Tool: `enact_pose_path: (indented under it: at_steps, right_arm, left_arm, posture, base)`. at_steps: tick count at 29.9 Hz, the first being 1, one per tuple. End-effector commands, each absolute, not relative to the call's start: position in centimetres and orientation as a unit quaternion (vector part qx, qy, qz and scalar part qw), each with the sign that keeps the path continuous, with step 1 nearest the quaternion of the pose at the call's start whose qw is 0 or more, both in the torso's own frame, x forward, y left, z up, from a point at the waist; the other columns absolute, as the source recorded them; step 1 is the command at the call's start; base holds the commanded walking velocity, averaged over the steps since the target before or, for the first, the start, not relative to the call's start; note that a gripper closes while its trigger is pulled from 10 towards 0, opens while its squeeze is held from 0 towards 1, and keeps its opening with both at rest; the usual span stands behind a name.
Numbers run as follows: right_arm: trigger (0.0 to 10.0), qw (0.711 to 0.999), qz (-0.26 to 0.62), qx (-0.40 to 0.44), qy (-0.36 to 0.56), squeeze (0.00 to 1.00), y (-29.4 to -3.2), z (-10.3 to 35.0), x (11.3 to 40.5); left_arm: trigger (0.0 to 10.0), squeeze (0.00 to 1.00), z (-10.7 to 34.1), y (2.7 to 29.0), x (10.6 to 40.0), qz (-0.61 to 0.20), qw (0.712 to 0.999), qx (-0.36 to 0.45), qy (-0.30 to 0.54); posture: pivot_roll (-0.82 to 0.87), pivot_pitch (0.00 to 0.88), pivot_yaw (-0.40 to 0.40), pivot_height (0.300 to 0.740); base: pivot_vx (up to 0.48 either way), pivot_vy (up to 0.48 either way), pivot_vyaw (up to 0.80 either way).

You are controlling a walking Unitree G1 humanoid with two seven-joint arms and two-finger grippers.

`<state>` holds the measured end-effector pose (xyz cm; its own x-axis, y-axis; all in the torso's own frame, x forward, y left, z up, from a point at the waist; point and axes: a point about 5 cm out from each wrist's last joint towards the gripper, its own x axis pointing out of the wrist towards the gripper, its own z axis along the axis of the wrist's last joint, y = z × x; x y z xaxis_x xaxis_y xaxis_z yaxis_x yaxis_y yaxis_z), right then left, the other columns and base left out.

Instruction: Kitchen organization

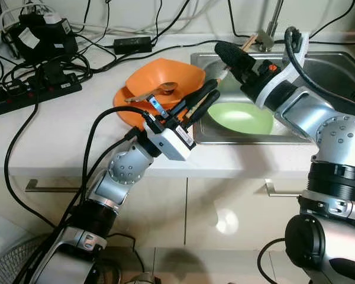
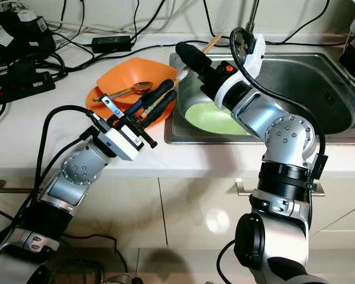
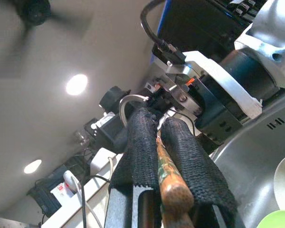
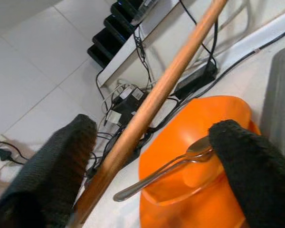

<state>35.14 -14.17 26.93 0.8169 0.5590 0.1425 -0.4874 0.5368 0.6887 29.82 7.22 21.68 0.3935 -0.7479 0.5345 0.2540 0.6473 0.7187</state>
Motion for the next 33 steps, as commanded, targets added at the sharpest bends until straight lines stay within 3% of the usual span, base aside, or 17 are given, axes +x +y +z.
enact_pose_path:
  at_steps: [1, 33]
  right_arm:
    - [0.0, 0.880, 0.289, 0.375, 0.044, 0.00, -14.5, 27.4, 35.4]
    - [0.0, 0.881, 0.260, 0.371, 0.137, 0.00, -14.4, 25.5, 35.5]
  left_arm:
    - [0.0, 0.00, 22.1, 7.1, 29.7, -0.318, 0.780, 0.279, -0.461]
    - [0.1, 0.00, 21.6, 6.6, 29.6, -0.334, 0.758, 0.308, -0.469]
  posture:
    - [-0.03, 0.046, 0.016, 0.740]
    - [-0.03, 0.042, 0.019, 0.740]
  base:
    - [0.000, 0.000, 0.00]
    - [0.000, 0.000, 0.00]
